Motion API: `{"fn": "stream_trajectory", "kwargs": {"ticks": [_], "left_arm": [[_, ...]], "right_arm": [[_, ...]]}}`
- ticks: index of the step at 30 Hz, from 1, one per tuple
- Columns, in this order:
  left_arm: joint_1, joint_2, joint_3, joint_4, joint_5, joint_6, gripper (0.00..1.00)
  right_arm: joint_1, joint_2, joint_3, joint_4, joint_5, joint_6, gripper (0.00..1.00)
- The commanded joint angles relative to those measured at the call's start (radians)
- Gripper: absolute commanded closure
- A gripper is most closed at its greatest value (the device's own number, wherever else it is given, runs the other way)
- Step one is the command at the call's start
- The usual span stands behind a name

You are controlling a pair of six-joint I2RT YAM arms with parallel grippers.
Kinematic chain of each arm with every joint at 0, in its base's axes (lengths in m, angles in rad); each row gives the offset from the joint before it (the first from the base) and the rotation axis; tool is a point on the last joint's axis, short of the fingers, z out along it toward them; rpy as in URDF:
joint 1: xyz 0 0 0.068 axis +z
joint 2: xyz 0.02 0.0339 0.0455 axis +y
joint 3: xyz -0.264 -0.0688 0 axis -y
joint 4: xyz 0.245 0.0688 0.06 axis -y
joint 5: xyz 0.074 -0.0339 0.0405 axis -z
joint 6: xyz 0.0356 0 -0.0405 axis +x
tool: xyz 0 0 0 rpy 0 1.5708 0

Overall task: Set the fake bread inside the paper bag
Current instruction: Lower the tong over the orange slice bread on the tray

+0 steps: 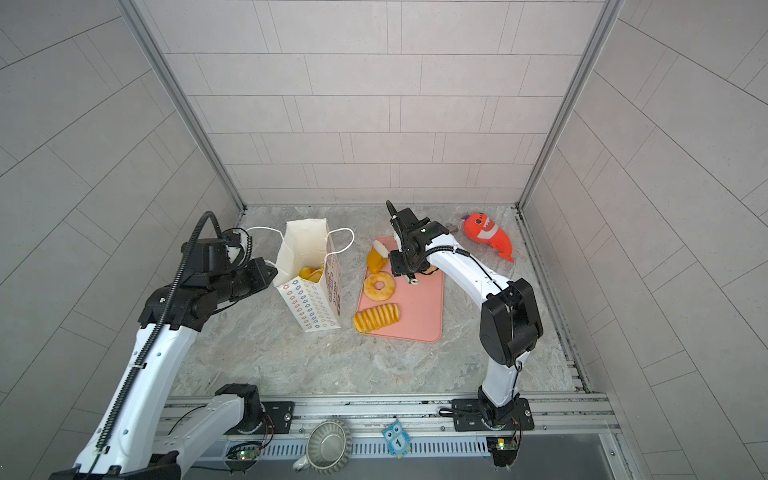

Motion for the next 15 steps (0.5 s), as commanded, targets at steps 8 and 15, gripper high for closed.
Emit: {"fn": "stream_trajectory", "kwargs": {"ticks": [8,15], "left_arm": [[0.006,-0.013,0.004,-0.014,-0.006,0.011,0.96],[0.006,-0.011,0.004,-0.016,-0.009,0.012,0.96]], "right_arm": [[-0.015,0.089,0.033,-0.009,-0.031,0.008,0.48],[-0.015,0.111,0.045,-0.001,-0.052,0.011,0.49]]}}
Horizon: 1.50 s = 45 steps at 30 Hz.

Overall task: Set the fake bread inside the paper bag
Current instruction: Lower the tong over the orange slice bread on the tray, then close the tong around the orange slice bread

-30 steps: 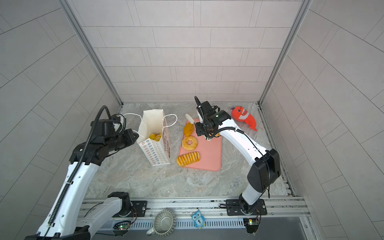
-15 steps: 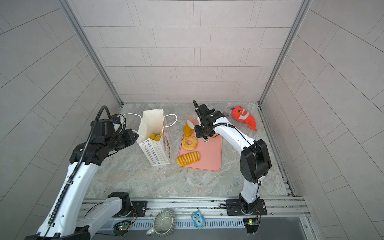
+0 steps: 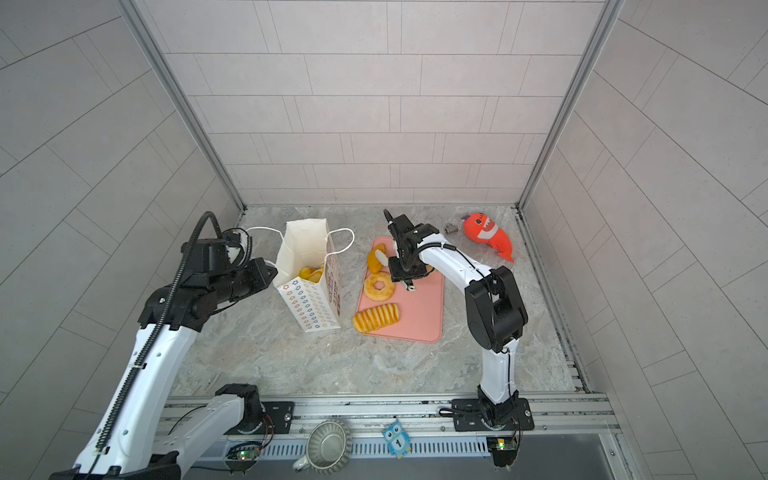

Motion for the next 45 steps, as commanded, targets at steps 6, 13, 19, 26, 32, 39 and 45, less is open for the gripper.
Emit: {"fn": "stream_trajectory", "kwargs": {"ticks": [6,13,19,26,32,39,45], "left_arm": [[0.007,-0.008,0.002,-0.014,-0.007,0.013,0.96],[0.006,-0.009,-0.001,-0.016,-0.009,0.013,0.96],[0.006,-0.012,0.004,-0.017,-0.009,0.013,0.96],[0.006,-0.013,0.004,-0.017,-0.006,0.013,0.96],[0.008,-0.012,0.01,-0.02,-0.008,0.013,0.96],[0.008,-0.008,0.017,-0.025,-0.009,0.016,0.96],[0.008,-0.006,0.018,-0.023,-0.008,0.016,0.96]], "right_arm": [[-0.002,0.009,0.048,0.003,-0.036,0.015,0.5],[-0.002,0.021,0.07,0.004,-0.052,0.02,0.5],[-0.002,0.048,0.092,-0.001,-0.068,0.025,0.5],[-0.003,0.077,0.122,-0.008,-0.077,0.026,0.5],[-0.003,0.106,0.141,-0.014,-0.087,0.028,0.5],[-0.008,0.125,0.152,-0.013,-0.092,0.032,0.52],[-0.015,0.12,0.141,-0.01,-0.084,0.032,0.6]]}}
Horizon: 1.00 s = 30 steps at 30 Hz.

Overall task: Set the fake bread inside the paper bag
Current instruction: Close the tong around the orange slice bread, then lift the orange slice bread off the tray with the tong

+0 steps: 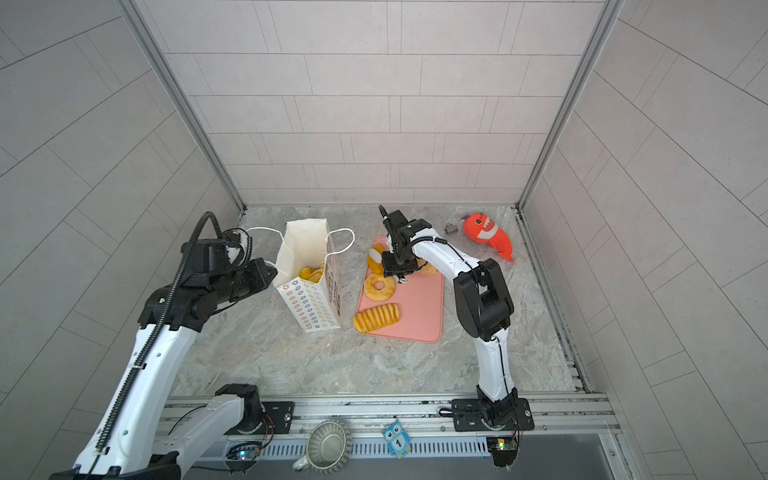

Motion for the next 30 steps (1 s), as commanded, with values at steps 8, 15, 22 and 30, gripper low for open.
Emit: {"fn": "stream_trajectory", "kwargs": {"ticks": [8,15,22,30], "left_arm": [[0.007,-0.002,0.017,-0.017,-0.006,0.011,0.96],[0.007,-0.006,0.017,-0.018,-0.006,0.01,0.96],[0.007,-0.008,0.02,-0.02,-0.005,0.008,0.96],[0.007,-0.018,0.021,-0.023,-0.005,0.003,0.96]], "right_arm": [[-0.033,-0.057,-0.031,0.009,0.007,0.014,0.67],[-0.053,-0.127,-0.067,0.019,0.003,0.019,0.7],[-0.076,-0.209,-0.102,0.019,0.003,0.022,0.72],[-0.082,-0.312,-0.144,0.001,0.029,0.007,0.72]]}}
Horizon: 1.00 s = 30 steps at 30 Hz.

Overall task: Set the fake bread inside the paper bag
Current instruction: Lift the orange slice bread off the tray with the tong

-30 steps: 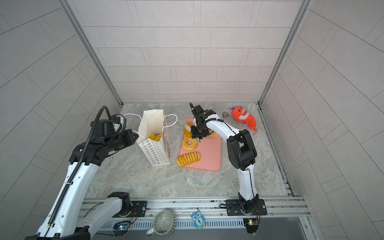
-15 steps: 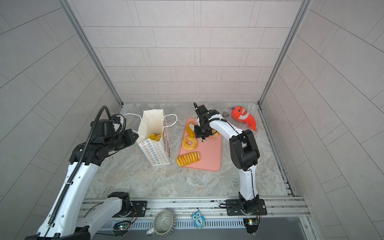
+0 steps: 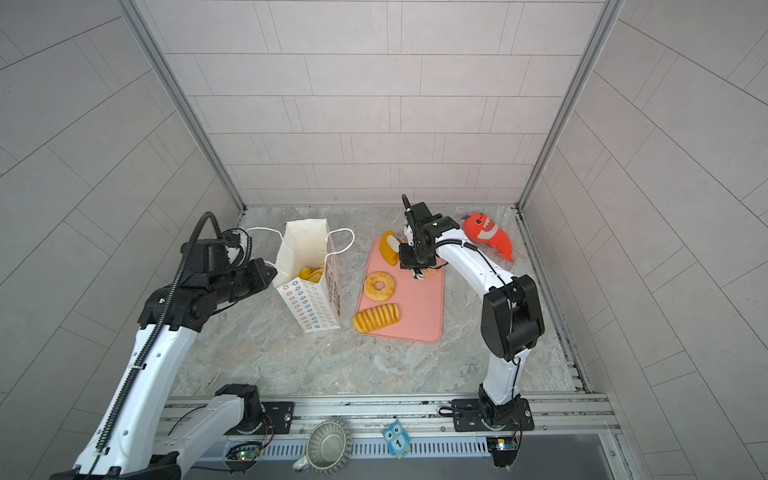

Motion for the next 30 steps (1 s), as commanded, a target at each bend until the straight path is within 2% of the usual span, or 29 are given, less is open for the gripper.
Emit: {"fn": "stream_trajectory", "kwargs": {"ticks": [1,20,30], "left_arm": [[0.004,-0.017,0.023,-0.025,-0.005,0.002,0.96],[0.005,-0.027,0.034,-0.034,-0.011,-0.003,0.96],[0.005,-0.026,0.031,-0.029,-0.009,-0.006,0.96]], "right_arm": [[-0.003,-0.077,-0.014,-0.011,0.027,-0.005,0.72],[-0.005,-0.334,-0.039,-0.01,0.108,-0.042,0.71],[-0.004,-0.372,0.116,-0.093,0.111,-0.047,0.71]]}}
